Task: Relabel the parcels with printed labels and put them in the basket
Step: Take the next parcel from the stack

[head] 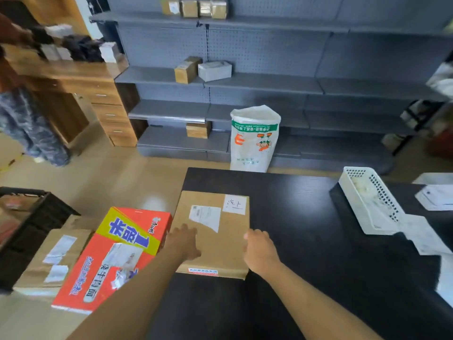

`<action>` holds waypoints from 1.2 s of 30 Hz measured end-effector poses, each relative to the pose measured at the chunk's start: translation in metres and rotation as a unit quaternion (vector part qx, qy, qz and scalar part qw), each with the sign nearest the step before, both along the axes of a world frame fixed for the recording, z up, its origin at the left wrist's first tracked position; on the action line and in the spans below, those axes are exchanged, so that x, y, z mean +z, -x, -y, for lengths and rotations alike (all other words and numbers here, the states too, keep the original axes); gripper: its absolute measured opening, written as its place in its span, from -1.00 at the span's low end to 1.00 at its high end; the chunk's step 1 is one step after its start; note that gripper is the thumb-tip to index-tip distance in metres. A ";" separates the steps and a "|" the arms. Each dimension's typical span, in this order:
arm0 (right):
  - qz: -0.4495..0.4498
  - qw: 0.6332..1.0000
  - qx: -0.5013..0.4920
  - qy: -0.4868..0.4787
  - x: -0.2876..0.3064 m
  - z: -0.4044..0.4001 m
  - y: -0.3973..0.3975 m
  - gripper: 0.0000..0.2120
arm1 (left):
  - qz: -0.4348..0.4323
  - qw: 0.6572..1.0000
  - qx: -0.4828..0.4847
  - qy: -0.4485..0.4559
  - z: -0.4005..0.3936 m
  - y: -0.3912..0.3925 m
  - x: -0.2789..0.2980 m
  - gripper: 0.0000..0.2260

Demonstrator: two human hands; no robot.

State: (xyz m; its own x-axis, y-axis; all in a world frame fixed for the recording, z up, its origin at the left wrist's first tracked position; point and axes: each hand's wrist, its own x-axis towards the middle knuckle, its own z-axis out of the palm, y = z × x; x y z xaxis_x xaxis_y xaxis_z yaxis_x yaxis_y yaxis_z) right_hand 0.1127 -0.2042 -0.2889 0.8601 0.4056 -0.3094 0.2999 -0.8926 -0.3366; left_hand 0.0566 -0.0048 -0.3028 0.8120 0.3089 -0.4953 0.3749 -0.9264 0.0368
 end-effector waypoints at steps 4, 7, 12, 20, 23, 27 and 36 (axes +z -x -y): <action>-0.130 0.991 -0.015 -0.011 -0.029 -0.008 0.013 -0.27 | -0.008 0.997 0.040 0.061 -0.013 0.019 -0.029 -0.13; -0.198 0.979 -0.048 -0.028 -0.043 -0.014 0.016 0.00 | 0.005 0.999 0.040 0.028 -0.020 0.023 -0.035 -0.02; -0.160 0.981 -0.066 -0.089 -0.059 -0.019 0.020 0.02 | 0.022 0.993 0.106 0.048 -0.032 0.027 -0.046 0.10; -0.162 0.972 -0.103 -0.134 -0.055 -0.009 0.008 0.00 | 0.054 0.985 0.139 0.087 -0.025 0.013 -0.038 0.09; -0.144 0.972 -0.124 -0.138 -0.042 -0.001 -0.005 0.05 | 0.091 0.977 0.143 0.129 -0.012 -0.002 -0.019 0.07; -0.104 0.976 -0.133 -0.135 -0.015 0.019 -0.025 0.13 | 0.126 0.974 0.117 0.150 0.014 -0.025 0.012 0.01; 0.013 0.972 -0.188 -0.139 0.058 0.105 -0.056 0.16 | 0.189 0.966 0.050 0.167 0.098 -0.075 0.061 -0.01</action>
State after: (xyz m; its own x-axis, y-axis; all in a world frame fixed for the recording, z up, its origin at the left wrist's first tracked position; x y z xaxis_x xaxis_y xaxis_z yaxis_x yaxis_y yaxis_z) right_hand 0.1683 -0.3089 -0.2310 0.9699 0.1258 -0.2083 -0.0182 -0.8161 -0.5776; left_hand 0.1312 -0.1024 -0.2414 0.9286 0.2692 -0.2553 0.3634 -0.7987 0.4796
